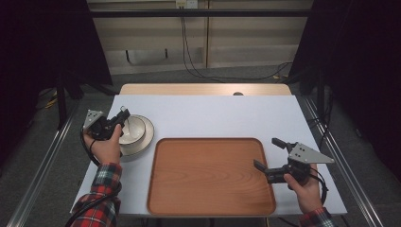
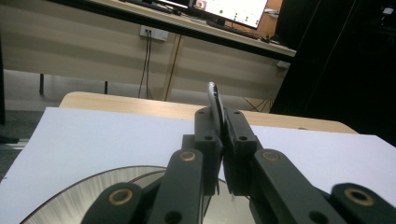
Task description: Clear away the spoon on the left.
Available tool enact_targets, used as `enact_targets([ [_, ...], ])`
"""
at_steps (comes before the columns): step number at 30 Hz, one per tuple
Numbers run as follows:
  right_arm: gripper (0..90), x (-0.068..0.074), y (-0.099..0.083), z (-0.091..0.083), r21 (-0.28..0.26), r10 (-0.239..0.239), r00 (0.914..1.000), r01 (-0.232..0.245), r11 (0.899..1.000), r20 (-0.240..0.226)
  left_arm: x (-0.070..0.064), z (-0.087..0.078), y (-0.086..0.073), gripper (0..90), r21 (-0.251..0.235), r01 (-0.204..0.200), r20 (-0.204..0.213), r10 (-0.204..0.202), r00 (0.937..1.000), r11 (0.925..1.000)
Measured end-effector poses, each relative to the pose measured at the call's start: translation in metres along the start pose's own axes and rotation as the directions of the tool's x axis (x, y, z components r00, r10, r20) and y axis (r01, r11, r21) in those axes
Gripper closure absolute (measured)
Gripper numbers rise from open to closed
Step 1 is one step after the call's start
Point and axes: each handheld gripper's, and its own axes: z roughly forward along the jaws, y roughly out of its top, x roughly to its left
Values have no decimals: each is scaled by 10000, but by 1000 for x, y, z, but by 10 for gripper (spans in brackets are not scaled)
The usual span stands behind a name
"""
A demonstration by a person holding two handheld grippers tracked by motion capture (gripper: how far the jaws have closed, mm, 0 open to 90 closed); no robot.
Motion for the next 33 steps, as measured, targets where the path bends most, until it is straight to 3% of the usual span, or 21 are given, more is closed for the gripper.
enact_targets([
  [5,9,0,0,0,-10,-14,10000,14,10000,-37,-1,-2,2,855,-122,148,-7,-148,9999,9998],
  [16,9,0,0,-2,-79,-37,9999,36,10000,-105,-9,-16,22,855,-367,-55,289,66,9996,9993],
  [27,10,2,-1,-2,-18,-60,10000,60,10000,-19,-18,-28,43,856,-266,-593,631,609,9961,9979],
  [33,10,1,-1,-2,19,-75,9999,75,10000,-71,-20,-32,50,856,-243,-386,897,406,9951,9990],
])
